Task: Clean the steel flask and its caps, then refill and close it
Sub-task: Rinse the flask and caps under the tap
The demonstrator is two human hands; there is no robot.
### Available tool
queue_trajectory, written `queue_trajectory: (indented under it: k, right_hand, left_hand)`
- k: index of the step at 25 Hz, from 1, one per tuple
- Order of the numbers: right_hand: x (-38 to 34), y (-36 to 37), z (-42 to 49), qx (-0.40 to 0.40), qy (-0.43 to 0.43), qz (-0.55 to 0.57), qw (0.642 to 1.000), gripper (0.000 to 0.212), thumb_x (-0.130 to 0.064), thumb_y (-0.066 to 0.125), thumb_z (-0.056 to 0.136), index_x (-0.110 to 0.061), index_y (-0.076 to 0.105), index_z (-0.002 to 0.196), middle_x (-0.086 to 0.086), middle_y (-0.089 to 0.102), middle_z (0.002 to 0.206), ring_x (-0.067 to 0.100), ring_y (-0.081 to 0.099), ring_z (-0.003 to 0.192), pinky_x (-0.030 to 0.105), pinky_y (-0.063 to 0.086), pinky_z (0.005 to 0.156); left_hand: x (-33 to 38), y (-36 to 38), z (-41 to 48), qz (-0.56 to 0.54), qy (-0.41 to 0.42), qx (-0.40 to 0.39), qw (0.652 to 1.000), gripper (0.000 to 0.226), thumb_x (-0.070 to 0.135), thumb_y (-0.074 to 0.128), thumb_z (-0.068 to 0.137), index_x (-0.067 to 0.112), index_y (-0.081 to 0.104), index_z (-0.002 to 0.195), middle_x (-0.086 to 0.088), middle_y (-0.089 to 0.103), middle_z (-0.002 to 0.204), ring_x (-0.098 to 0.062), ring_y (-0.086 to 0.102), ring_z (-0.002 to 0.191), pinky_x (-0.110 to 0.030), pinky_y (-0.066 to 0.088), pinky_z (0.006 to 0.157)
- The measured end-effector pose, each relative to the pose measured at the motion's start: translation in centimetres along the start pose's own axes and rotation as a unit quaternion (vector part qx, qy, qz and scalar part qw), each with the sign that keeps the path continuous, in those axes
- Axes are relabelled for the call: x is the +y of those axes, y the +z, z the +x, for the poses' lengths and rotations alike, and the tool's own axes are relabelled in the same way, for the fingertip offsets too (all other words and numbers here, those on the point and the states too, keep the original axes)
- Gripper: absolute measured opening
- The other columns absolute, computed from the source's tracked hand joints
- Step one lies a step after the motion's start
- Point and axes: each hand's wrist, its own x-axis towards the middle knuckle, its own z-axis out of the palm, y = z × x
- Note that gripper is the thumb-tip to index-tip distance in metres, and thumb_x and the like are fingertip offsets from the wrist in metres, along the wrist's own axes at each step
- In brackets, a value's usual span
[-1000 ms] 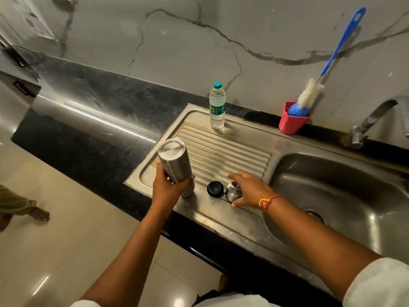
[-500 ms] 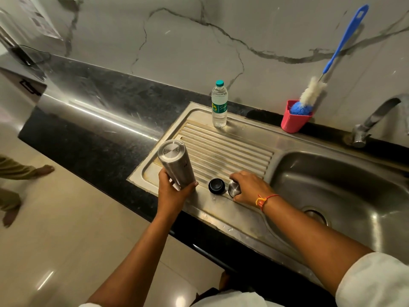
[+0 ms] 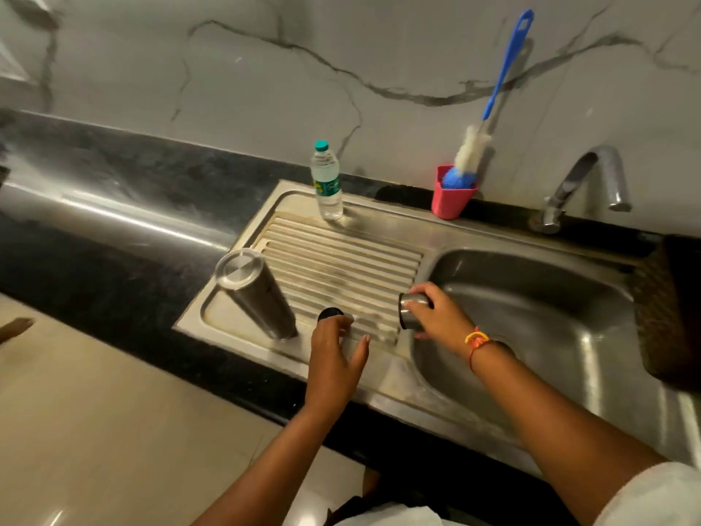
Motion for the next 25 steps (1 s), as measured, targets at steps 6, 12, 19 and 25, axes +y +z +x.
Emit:
queue_trajectory:
  k: [6,12,19,25]
  right_hand:
    - [1.8,-7.1,-1.8,0.075,0.207,0.423,0.879,0.043,-0.052,0.048,0.093,-0.015,0.062,0.108,0.01,0.07,0.084,0.013,0.063,0.058,0.021,0.045,0.045]
    - [3.3,-13.4,-1.9,0.153,0.242,0.499,0.818,0.061,-0.063,0.065,0.08,-0.014,0.063,0.115,0.012,0.068,0.101,0.016,0.063,0.075,0.029,0.053,0.061]
    - [2.6,-17.3,0.6,0.283,0.172,0.401,0.854,0.041,-0.027,0.077,0.082,-0.017,0.052,0.114,0.008,0.058,0.119,0.024,0.062,0.102,0.043,0.056,0.089]
    - [1.9,-19.0,1.5,0.342,0.111,0.183,0.915,0.052,-0.031,0.08,0.077,-0.018,0.056,0.121,0.001,0.064,0.108,0.015,0.061,0.094,0.023,0.049,0.069]
  left_hand:
    - [6.5,8.9,6.9,0.03,0.151,-0.095,0.984,0.005,0.018,0.064,0.098,0.016,0.067,0.095,0.001,0.065,0.096,-0.012,0.06,0.088,-0.036,0.054,0.078]
    - [16.1,18.9,13.7,0.077,0.278,-0.233,0.929,0.029,0.014,0.054,0.102,0.012,0.066,0.128,-0.008,0.066,0.127,-0.021,0.062,0.115,-0.029,0.045,0.1]
    - [21.4,28.2,20.0,0.316,0.377,-0.316,0.811,0.061,0.01,0.052,0.102,0.023,0.032,0.158,-0.002,0.032,0.164,-0.024,0.031,0.151,-0.044,0.034,0.119]
    - [21.8,29.5,21.4,0.407,0.466,-0.247,0.746,0.059,0.009,0.064,0.094,0.018,0.045,0.149,-0.005,0.045,0.154,-0.025,0.041,0.143,-0.039,0.032,0.117]
